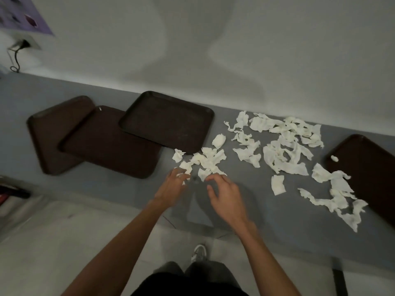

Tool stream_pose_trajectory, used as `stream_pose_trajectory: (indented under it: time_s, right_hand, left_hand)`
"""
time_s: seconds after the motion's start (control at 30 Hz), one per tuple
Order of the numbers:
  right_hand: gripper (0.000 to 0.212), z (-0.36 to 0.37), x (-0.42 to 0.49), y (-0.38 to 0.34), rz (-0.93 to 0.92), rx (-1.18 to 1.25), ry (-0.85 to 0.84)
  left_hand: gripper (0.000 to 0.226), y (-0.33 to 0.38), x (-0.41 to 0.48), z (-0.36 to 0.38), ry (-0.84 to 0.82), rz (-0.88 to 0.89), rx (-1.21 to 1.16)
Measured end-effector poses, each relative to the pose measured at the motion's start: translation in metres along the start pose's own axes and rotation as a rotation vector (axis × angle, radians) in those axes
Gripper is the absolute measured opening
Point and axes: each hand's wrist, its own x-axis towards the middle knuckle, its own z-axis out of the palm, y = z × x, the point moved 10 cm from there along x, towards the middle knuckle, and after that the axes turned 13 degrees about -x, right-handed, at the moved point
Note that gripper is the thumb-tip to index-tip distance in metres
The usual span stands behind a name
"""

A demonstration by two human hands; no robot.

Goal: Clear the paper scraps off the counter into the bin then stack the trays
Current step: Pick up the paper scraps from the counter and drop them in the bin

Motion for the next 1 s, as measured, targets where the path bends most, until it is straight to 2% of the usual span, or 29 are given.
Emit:
stream_pose_trajectory:
  time_s: [0.07, 0.13, 0.17, 0.23, 0.33, 0.43, 0.5, 0.6, 0.7, 0.83, 0.93, 1.0]
  right_hand:
    - [0.021, 0.004, 0.019, -0.002, -0.008, -0.004, -0.018]
    - [0.022, 0.01, 0.037, -0.002, -0.008, -0.002, -0.033]
    - [0.023, 0.014, 0.045, -0.003, -0.01, -0.004, -0.044]
    - [0.025, 0.022, 0.059, -0.009, -0.023, -0.019, -0.064]
    - [0.032, 0.038, 0.084, -0.032, -0.064, -0.038, -0.088]
    - [0.039, 0.055, 0.114, -0.066, -0.113, -0.081, -0.118]
    - [0.047, 0.068, 0.134, -0.08, -0.122, -0.109, -0.172]
    - [0.064, 0.087, 0.149, -0.093, -0.141, -0.105, -0.344]
    - [0.07, 0.095, 0.141, -0.111, -0.243, -0.005, -0.479]
    - [0.054, 0.091, 0.113, -0.131, -0.262, 0.259, -0.544]
    - [0.026, 0.085, 0.099, -0.138, -0.211, 0.39, -0.491]
    - [0.012, 0.084, 0.093, -0.14, -0.159, 0.516, -0.461]
  left_hand:
    - [0.05, -0.012, -0.005, 0.007, -0.047, 0.017, 0.084]
    - [0.065, -0.026, -0.009, 0.008, 0.032, 0.03, -0.023]
    - [0.057, -0.034, -0.01, 0.012, 0.045, 0.025, -0.064]
    - [0.02, -0.046, -0.016, 0.01, 0.049, -0.048, -0.152]
    - [0.007, -0.061, -0.029, -0.011, 0.156, -0.113, -0.099]
    - [0.013, -0.058, -0.039, -0.043, 0.263, -0.127, -0.129]
    - [0.018, -0.058, -0.046, -0.065, 0.334, -0.138, -0.272]
    - [0.023, -0.053, -0.058, -0.098, 0.374, -0.158, -0.484]
    - [0.029, -0.038, -0.069, -0.139, 0.427, -0.115, -0.638]
    - [0.039, -0.029, -0.074, -0.175, 0.408, -0.105, -0.816]
    - [0.028, -0.02, -0.076, -0.198, 0.384, -0.089, -0.901]
    - [0.019, -0.018, -0.08, -0.215, 0.434, -0.07, -0.95]
